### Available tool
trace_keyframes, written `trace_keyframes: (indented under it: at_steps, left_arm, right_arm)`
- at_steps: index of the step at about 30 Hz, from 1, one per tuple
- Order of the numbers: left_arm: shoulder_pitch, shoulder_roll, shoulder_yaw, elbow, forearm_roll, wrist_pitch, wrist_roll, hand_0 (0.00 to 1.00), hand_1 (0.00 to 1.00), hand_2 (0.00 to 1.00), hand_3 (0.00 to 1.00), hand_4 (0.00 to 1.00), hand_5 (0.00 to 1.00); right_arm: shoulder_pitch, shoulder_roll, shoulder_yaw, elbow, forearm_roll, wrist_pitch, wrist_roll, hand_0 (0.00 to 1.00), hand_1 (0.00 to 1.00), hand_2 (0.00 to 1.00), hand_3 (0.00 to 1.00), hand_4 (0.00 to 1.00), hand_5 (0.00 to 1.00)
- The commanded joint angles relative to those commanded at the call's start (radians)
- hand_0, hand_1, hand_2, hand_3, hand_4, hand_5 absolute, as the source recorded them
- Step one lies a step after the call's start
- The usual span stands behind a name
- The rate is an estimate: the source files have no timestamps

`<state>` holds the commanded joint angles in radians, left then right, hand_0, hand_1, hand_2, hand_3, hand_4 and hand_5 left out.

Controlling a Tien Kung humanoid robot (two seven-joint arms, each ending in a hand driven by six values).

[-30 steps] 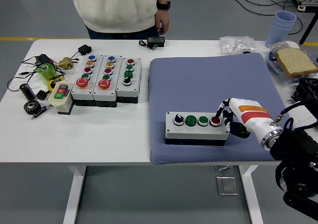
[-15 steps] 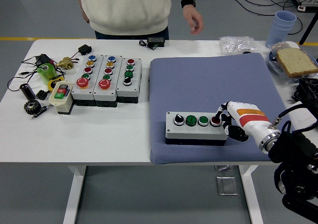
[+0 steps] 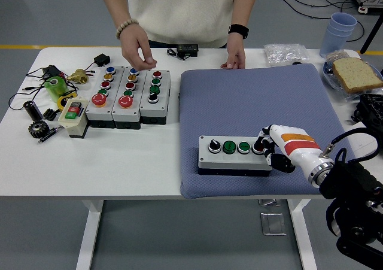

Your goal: Pick up the button,place it on the desk,press the button,press the button

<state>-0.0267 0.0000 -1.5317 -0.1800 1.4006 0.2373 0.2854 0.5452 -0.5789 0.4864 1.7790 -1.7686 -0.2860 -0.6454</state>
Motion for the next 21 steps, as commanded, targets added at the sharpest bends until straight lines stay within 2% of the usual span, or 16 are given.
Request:
trace_keyframes:
  at_steps: [21]
  left_arm:
    - [0.0,0.0,0.0,0.0,0.001,0.0,0.0,0.548,0.421,0.424,0.429,0.258,0.414]
  right_arm:
    - [-0.008,-0.019,0.019,0.0,-0.006,0.003,0.0,0.097,0.002,0.213,0.495,0.35,0.002]
